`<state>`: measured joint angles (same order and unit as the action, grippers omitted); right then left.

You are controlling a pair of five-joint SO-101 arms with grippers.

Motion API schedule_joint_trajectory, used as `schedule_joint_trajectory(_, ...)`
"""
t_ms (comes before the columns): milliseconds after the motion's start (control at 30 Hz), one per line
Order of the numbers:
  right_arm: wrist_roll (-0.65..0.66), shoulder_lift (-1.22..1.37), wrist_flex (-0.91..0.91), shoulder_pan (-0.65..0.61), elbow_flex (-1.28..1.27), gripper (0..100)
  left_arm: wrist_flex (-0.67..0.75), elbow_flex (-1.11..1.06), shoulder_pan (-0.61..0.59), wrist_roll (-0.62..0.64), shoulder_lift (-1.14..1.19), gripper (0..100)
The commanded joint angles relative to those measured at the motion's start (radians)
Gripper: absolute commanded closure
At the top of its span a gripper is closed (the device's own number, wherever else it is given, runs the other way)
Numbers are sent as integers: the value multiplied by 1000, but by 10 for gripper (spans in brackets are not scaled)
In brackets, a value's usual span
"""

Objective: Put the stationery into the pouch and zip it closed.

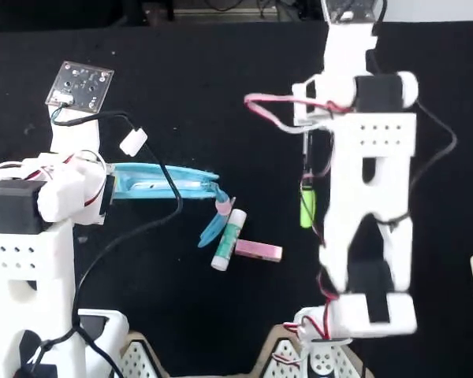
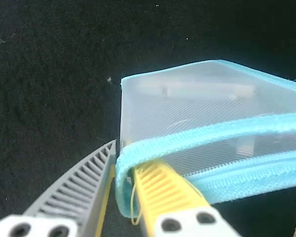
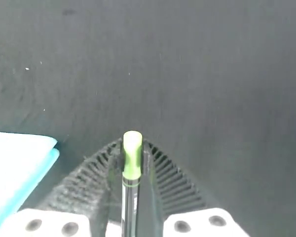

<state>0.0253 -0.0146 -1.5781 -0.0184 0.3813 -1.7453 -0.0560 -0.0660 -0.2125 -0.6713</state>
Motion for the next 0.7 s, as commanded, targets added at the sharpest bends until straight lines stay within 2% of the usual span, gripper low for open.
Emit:
schedule_joint_trajectory(0,97,-88,196,25,-213,987,11,2,4,8,-14,970)
schedule_joint_trajectory(167,250,-71,526,63,-568,987,11,2,4,8,-14,970)
schedule_joint_trajectory(267,298,-19,632,64,-700,986,11,2,4,8,-14,970)
schedule_joint_trajectory(467,296,163,591,61,-684,901,11,7,4,8,-14,970)
schedule_joint_trajectory(667,296,414,422,66,-472,910,11,4,4,8,-14,970)
